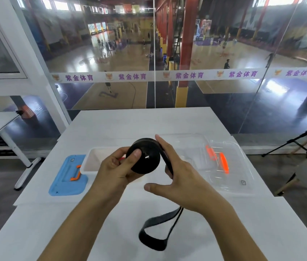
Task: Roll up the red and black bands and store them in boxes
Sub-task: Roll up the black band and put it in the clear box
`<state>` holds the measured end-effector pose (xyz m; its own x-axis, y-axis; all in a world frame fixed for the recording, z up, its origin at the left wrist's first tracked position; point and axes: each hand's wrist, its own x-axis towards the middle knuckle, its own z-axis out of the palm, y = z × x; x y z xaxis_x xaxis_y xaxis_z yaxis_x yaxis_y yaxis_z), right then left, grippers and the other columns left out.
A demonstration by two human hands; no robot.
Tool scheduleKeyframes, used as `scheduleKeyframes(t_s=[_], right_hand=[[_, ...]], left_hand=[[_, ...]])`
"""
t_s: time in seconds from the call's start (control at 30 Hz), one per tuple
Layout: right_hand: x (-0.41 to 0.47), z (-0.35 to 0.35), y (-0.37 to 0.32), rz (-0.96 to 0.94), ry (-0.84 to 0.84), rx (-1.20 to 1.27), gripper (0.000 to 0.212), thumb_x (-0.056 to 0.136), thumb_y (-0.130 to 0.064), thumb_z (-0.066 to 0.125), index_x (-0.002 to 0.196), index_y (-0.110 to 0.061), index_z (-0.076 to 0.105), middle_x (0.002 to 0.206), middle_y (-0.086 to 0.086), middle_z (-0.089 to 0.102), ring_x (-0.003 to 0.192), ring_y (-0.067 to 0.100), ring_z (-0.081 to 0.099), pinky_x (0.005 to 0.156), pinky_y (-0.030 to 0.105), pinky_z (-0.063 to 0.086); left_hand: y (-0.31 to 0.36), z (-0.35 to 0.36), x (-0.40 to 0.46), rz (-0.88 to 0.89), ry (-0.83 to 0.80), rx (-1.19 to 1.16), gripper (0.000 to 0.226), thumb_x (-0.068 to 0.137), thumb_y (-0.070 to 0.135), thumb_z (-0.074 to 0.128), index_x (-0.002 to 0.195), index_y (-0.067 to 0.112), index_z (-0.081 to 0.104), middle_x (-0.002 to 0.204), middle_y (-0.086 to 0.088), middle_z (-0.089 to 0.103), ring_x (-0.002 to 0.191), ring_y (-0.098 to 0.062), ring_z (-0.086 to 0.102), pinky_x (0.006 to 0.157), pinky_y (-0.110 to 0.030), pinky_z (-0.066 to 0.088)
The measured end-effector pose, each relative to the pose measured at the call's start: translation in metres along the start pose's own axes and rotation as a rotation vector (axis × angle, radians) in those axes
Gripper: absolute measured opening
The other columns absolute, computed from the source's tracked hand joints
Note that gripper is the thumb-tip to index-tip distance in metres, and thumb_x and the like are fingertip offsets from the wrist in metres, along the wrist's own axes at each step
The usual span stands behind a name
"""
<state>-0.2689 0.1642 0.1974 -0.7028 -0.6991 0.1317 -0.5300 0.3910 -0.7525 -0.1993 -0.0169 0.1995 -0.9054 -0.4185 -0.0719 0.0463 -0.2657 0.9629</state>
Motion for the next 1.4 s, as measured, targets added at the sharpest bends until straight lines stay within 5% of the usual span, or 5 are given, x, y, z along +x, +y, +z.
scheduleKeyframes(t_s=[0.13, 0.27, 0.77, 1.13, 1.4], right_hand=[[0.006, 0.023, -0.005, -0.03, 0.225, 0.077, 0.11, 0.079, -0.055, 0.081, 0.153, -0.066, 0.0, 0.139, -0.029, 0.052, 0.124, 0.002, 0.056, 0.109, 0.026, 0.047], [0.007, 0.034, -0.005, -0.009, 0.367, 0.111, 0.097, 0.076, -0.046, 0.083, 0.15, -0.06, 0.021, 0.132, -0.025, 0.06, 0.12, 0.001, 0.061, 0.102, 0.028, 0.053], [-0.001, -0.006, 0.013, -0.082, -0.186, -0.06, 0.11, 0.074, -0.024, 0.091, 0.151, -0.065, 0.024, 0.142, -0.026, 0.057, 0.125, 0.005, 0.061, 0.109, 0.033, 0.05], [-0.01, -0.005, 0.007, 0.007, -0.035, 0.037, 0.113, 0.075, -0.042, 0.088, 0.15, -0.069, 0.01, 0.079, -0.025, 0.054, 0.072, 0.008, 0.05, 0.075, 0.027, 0.053], [-0.007, 0.041, 0.008, 0.037, 0.275, 0.165, 0.087, 0.076, -0.042, 0.084, 0.145, -0.056, 0.033, 0.127, -0.033, 0.061, 0.119, -0.005, 0.061, 0.101, 0.029, 0.054]], left_hand=[[-0.008, 0.018, -0.002, -0.06, 0.02, -0.177, 0.051, 0.084, 0.03, 0.069, 0.127, 0.002, 0.063, 0.116, -0.017, 0.076, 0.107, -0.031, 0.074, 0.099, -0.045, 0.057], [-0.014, 0.026, -0.009, -0.068, 0.006, -0.146, 0.048, 0.084, 0.034, 0.067, 0.122, 0.005, 0.066, 0.114, -0.016, 0.077, 0.108, -0.031, 0.074, 0.099, -0.044, 0.053], [0.017, 0.003, 0.003, -0.049, -0.39, 0.677, 0.031, 0.08, 0.037, 0.082, 0.11, 0.03, 0.077, 0.106, 0.006, 0.08, 0.105, -0.013, 0.074, 0.097, -0.04, 0.057], [-0.003, 0.014, -0.005, 0.097, -0.014, 0.215, 0.03, 0.074, 0.04, 0.078, 0.098, 0.021, 0.079, 0.095, -0.006, 0.08, 0.092, -0.023, 0.077, 0.077, -0.034, 0.062], [-0.032, 0.038, -0.011, 0.004, 0.179, 0.03, 0.029, 0.093, 0.035, 0.066, 0.109, 0.011, 0.073, 0.102, -0.012, 0.079, 0.099, -0.025, 0.076, 0.088, -0.041, 0.058]])
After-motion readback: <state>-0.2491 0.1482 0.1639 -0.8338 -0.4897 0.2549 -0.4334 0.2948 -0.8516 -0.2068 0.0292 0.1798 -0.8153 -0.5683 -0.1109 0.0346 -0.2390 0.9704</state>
